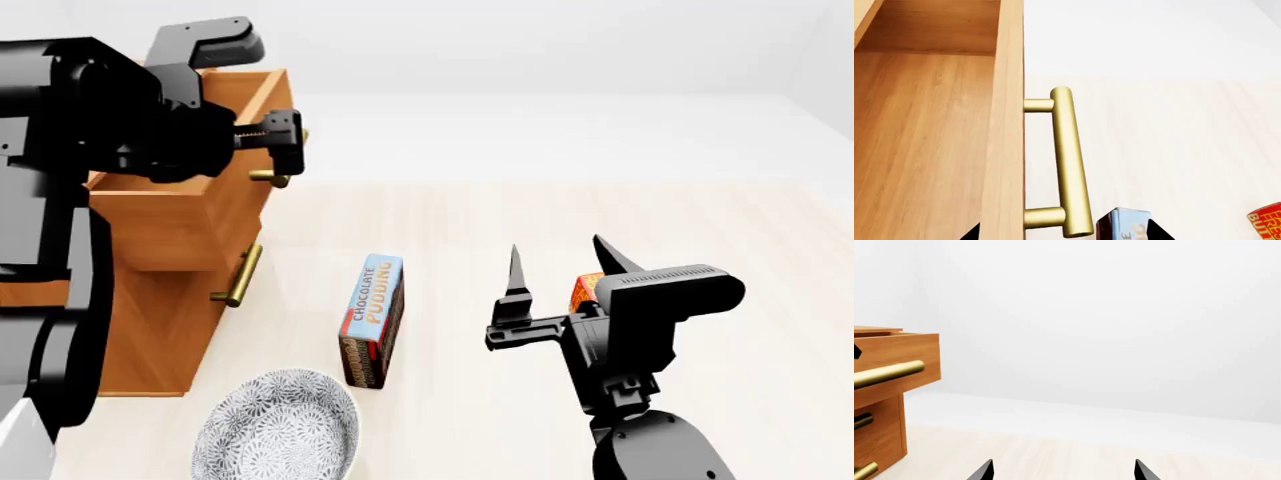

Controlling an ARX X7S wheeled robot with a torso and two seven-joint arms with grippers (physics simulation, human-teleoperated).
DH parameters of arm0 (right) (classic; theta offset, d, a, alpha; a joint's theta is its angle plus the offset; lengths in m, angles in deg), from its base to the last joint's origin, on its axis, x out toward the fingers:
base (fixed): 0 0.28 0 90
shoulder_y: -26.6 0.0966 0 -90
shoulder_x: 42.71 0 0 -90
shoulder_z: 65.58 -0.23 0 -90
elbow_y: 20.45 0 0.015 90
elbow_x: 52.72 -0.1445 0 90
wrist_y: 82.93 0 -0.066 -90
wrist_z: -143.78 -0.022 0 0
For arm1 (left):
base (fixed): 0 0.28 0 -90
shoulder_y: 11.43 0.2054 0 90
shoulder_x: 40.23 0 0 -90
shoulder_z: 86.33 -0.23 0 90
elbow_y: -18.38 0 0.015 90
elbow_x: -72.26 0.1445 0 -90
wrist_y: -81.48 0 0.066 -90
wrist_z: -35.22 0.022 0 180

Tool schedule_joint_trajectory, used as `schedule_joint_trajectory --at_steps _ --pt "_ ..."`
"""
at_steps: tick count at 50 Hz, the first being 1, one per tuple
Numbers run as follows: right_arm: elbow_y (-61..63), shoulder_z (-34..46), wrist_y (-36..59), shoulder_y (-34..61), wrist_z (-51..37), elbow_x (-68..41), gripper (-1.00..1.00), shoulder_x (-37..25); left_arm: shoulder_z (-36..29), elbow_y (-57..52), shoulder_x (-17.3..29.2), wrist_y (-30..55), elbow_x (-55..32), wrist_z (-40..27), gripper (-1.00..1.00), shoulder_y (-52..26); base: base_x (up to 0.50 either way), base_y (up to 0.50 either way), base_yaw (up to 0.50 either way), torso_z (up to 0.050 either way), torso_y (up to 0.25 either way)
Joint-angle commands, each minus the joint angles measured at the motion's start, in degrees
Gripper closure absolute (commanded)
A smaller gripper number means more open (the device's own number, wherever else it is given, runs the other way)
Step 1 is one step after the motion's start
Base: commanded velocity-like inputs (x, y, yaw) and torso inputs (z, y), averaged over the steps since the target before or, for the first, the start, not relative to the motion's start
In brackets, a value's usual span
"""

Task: Put the butter at the front in the top drawer of the cabinet and close it.

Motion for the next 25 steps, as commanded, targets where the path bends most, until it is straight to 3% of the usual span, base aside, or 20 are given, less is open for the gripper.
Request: schedule_joint_trajectory --at_steps 1,25 --pt "0.0 0.2 -0.1 0.0 -0.3 -0.3 -1.0 -0.3 -0.3 -5.0 0.1 5.0 -3.5 2.9 -1.0 1.2 0.0 0.0 0.0 0.0 0.0" --pt "0.6 0.2 -0.3 -0.4 -0.8 -1.2 -1.0 -1.0 -0.9 -11.4 -1.4 9.8 -8.6 6.0 -1.0 1.9 0.0 0.0 0.0 0.0 0.0"
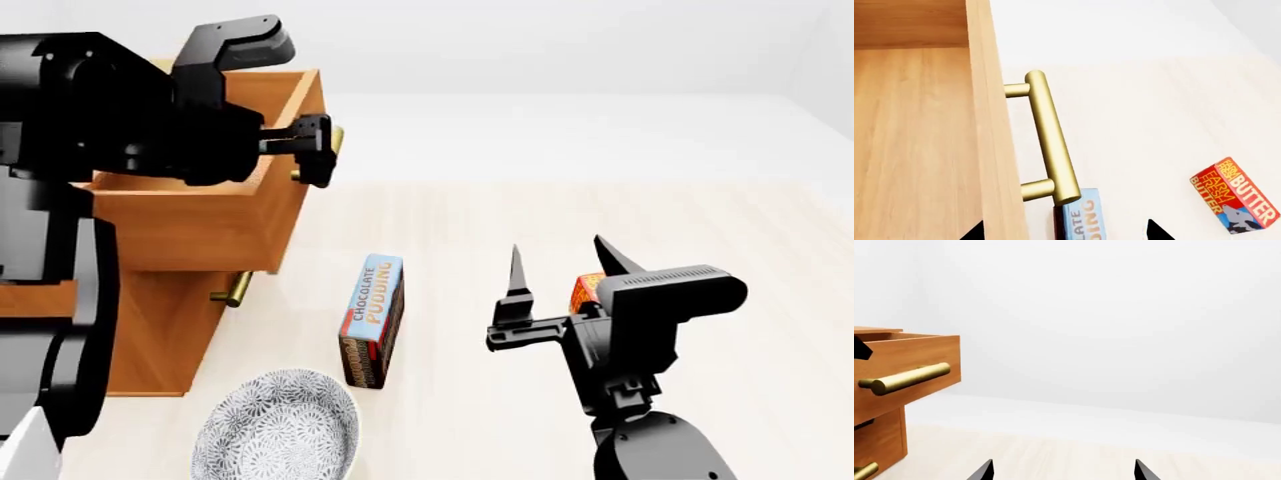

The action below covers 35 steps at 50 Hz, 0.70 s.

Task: Put the butter at the front in the top drawer of the cabinet and close it.

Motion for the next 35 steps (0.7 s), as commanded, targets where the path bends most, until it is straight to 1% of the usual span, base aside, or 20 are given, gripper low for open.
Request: schedule_joint_trajectory --at_steps 1,5,13,27,35 --pt "0.3 -0.1 -0.1 -0.2 -0.2 -0.5 -1.0 -0.4 -0.4 -1.8 -1.5 1.6 -3.7 2.1 -1.0 -0.1 0.0 0.0 0.0 0.0 0.0" --pt "0.2 0.0 -0.2 0.0 -0.3 -0.6 -1.0 -0.4 -0.9 -1.8 -2.5 1.5 -4.1 2.3 -1.0 -0.4 0.0 0.0 0.0 0.0 0.003" --pt "0.2 0.2 -0.1 0.1 -0.6 -0.8 -1.0 -0.4 0.2 -3.3 -3.8 2.7 -5.2 1.2 -1.0 -0.7 0.0 0.0 0.0 0.0 0.0" --pt "0.0 0.2 -0.2 0.4 -0.9 -1.2 -1.0 -0.6 1.5 -6.9 -4.5 5.6 -8.4 -0.6 -1.0 -0.6 0.0 0.0 0.0 0.0 0.001" --pt "-0.2 0.4 -0.3 0.5 -1.1 -1.4 -1.0 -0.7 2.1 -8.3 -4.2 6.5 -12.2 -2.9 -1.0 -0.6 0.0 0.0 0.0 0.0 0.0"
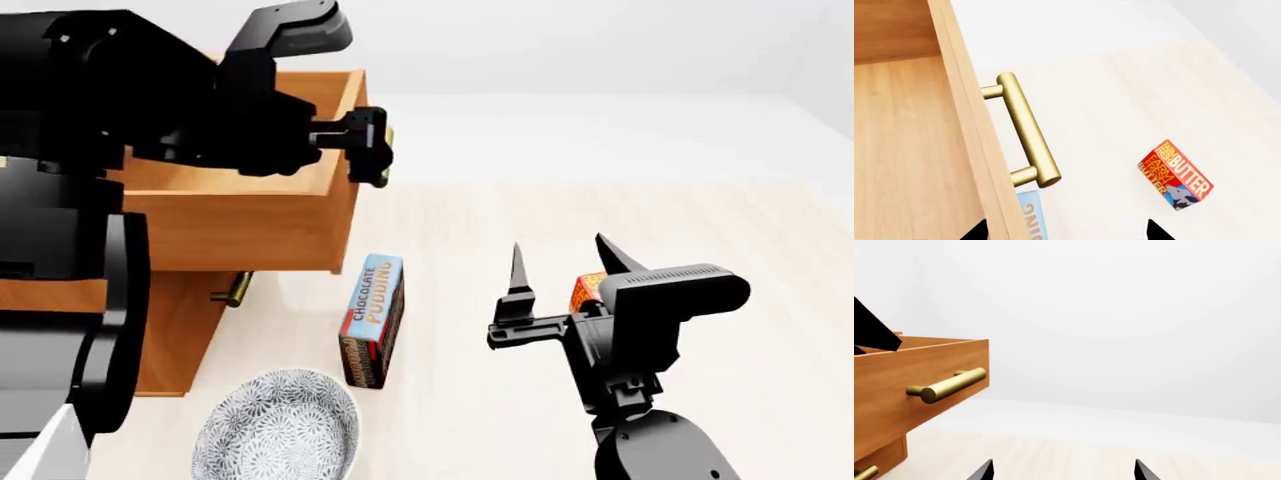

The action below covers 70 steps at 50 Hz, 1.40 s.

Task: Put the butter at the front in the top drawer of the cabinet and close it.

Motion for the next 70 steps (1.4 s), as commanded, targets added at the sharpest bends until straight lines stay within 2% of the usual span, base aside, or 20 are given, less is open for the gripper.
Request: schedule_joint_trajectory --at_steps 1,14,20,28,33,42,50,56,64,70 --pt "-0.2 0.2 -0.1 0.2 -0.3 -0.3 -1.0 -0.2 1.5 -2.4 -0.3 1.6 -6.5 -2.2 -1.0 -0.3 0.0 0.0 0.0 0.0 0.0" --pt "-0.2 0.3 -0.3 0.1 -0.5 -0.6 -1.0 -0.5 1.4 -3.3 1.0 1.4 -15.5 -7.8 -1.0 0.1 0.0 0.0 0.0 0.0 0.001" --pt "-0.1 0.5 -0.3 0.0 -0.7 -0.7 -1.0 -0.6 2.0 -10.7 2.3 0.2 -16.1 -12.4 -1.0 2.1 0.0 0.0 0.0 0.0 0.002" --pt "0.0 0.9 -0.3 0.0 -0.9 -0.7 -1.0 -0.8 0.9 -22.1 4.8 1.1 -22.2 -19.2 -1.0 5.0 0.0 0.0 0.0 0.0 0.0" --pt "0.1 1.0 -0.3 0.1 -1.0 -0.8 -1.0 -1.0 2.8 -29.9 6.3 1.2 -28.9 -27.3 -1.0 7.7 0.0 0.0 0.0 0.0 0.0" --pt "0.1 1.4 -0.4 0.1 -1.3 -0.9 -1.0 -1.1 6.1 -53.9 10.2 -12.3 -25.1 -35.1 -1.0 20.2 0.0 0.0 0.0 0.0 0.0" --pt "0.2 1.5 -0.4 0.1 -1.5 -1.0 -1.0 -1.3 5.8 -66.6 14.0 -26.4 -18.3 -32.2 -1.0 32.4 0.0 0.0 0.0 0.0 0.0" --pt "0.2 1.4 -0.5 -0.1 -1.7 -1.1 -1.0 -1.5 7.0 -73.1 15.5 -34.4 -14.2 -32.0 -1.0 41.4 0.0 0.0 0.0 0.0 0.0" --pt "0.1 1.6 -0.6 -0.2 -2.0 -1.1 -1.0 -1.8 12.0 -79.9 15.5 -38.5 -16.6 -33.3 -1.0 48.8 0.0 0.0 0.0 0.0 0.0" --pt "-0.1 1.8 0.3 0.1 -3.0 -0.5 -1.0 -1.9 15.2 -83.2 15.7 -43.4 -15.9 -32.6 -1.0 57.1 0.0 0.0 0.0 0.0 0.0"
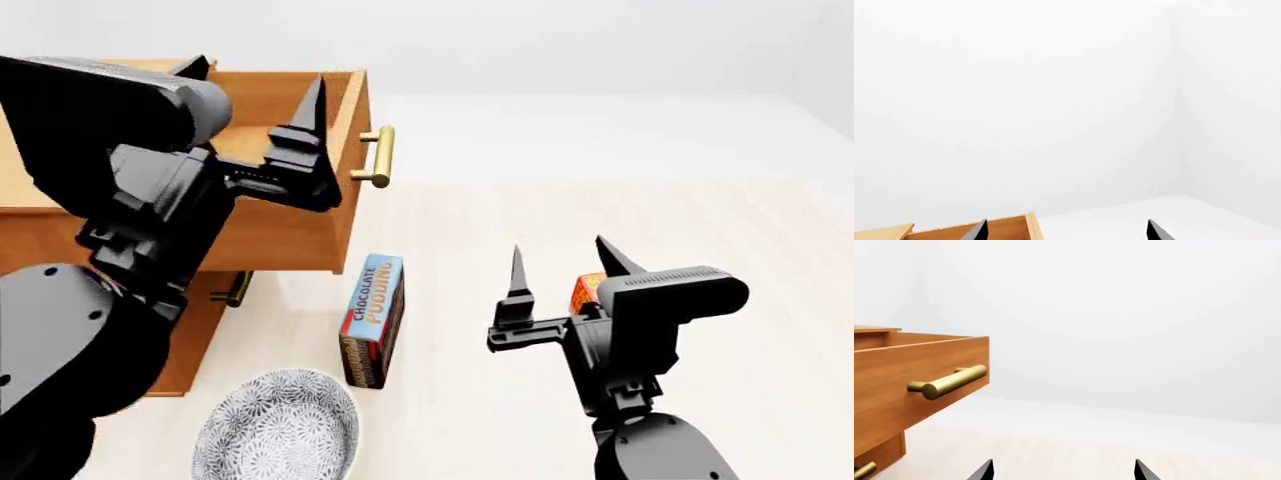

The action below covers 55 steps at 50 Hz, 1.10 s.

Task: Put the butter at the front in the top drawer of the cabinet and close it.

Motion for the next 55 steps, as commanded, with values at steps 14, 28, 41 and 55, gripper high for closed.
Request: schedule_joint_trajectory --at_steps 14,28,41,55 --pt "-1.8 -6.0 6.6 -1.2 0.0 -5.3 -1.0 -3.5 10.3 -14.5 2.4 -13.3 0.8 -0.7 -1.0 23.6 0.0 0.0 0.0 0.0 0.0" --pt "-7.0 -9.6 10.3 2.5 4.0 -8.2 -1.0 -9.4 10.3 -15.4 1.6 -15.9 1.3 0.2 -1.0 27.9 0.0 0.0 0.0 0.0 0.0" --pt "-17.8 -8.1 10.0 7.4 9.3 -8.5 -1.0 -11.2 10.3 -15.1 1.6 -16.7 0.5 0.3 -1.0 28.6 0.0 0.0 0.0 0.0 0.0" --pt "-27.7 -6.3 10.0 10.6 12.3 -7.7 -1.0 -11.6 10.0 -14.6 1.5 -17.5 0.9 0.3 -1.0 29.4 0.0 0.0 0.0 0.0 0.0"
